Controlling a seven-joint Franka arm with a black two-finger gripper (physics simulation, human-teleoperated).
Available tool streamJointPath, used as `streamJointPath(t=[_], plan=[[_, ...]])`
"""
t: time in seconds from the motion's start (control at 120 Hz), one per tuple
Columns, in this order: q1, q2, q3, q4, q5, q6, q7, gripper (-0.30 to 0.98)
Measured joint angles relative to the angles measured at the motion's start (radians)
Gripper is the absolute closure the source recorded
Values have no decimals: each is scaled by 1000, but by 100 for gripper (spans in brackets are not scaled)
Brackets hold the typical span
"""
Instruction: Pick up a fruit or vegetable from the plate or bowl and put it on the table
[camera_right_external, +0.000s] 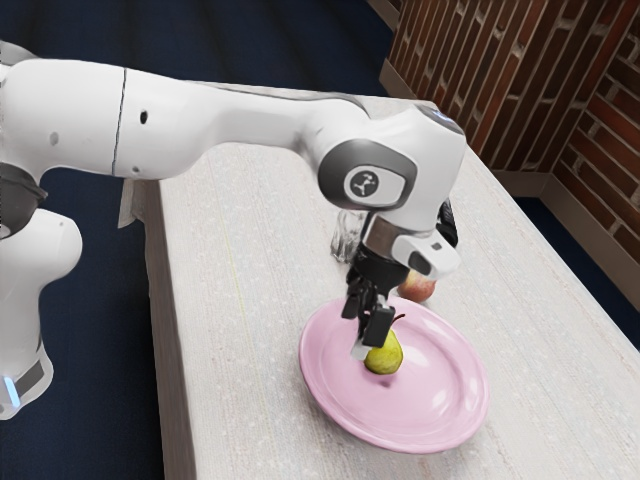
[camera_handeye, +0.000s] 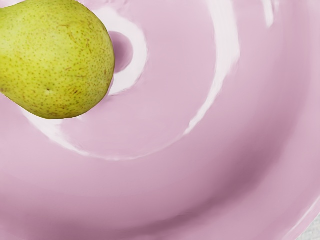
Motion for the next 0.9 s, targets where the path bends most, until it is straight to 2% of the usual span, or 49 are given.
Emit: streamJointPath(t=[0.208,0.275,0.9], plan=[[14,-6,-7,-2,54,69,-3,2],[33,-11,-37,-4,60,93,-5,2],[90,-22,-116,-60,61,234,-9,2]])
